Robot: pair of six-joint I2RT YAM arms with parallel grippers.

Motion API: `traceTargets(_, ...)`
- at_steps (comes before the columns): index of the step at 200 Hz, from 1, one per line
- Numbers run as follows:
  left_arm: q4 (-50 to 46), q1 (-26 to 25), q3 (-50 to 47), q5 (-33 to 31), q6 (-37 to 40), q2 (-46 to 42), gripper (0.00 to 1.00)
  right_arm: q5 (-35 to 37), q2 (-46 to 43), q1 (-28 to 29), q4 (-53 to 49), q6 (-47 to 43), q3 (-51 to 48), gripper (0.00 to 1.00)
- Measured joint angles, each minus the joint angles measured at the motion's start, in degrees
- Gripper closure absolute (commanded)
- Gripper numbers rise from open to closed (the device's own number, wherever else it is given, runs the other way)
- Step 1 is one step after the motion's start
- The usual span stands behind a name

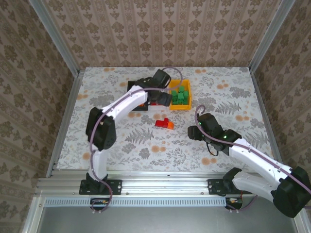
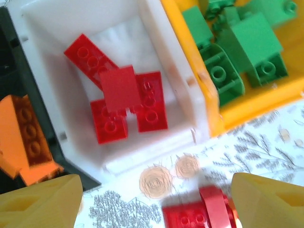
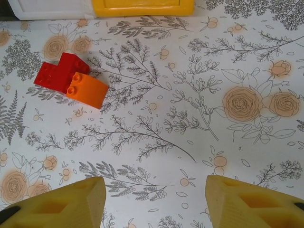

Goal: Sort the legos into containers by color

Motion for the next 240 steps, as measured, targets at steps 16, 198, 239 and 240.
traceTargets(16, 2.56, -1.55, -7.74, -0.26, -0.92, -4.92, 0.22, -0.28, 0.13, 0.0, 0.24, 0.0, -0.37, 0.41)
traceTargets(198, 11.76, -5.79, -21.88, -0.44, -9.25, -1.46, 0.24, -2.49, 1.75, 0.0, 1.51, -0.02, -0.59, 0.4)
traceTargets(239, 11.96, -7.02, -19.69, -0.04, -9.33, -0.02, 0.24, -2.47, 1.75, 0.0, 1.51, -0.07, -0.59, 0.4)
traceTargets(240, 11.96, -7.02, -19.67, 0.0, -9.33, 0.0, 0.23, -2.47, 1.75, 0.0, 1.51, -0.09, -0.59, 0.4)
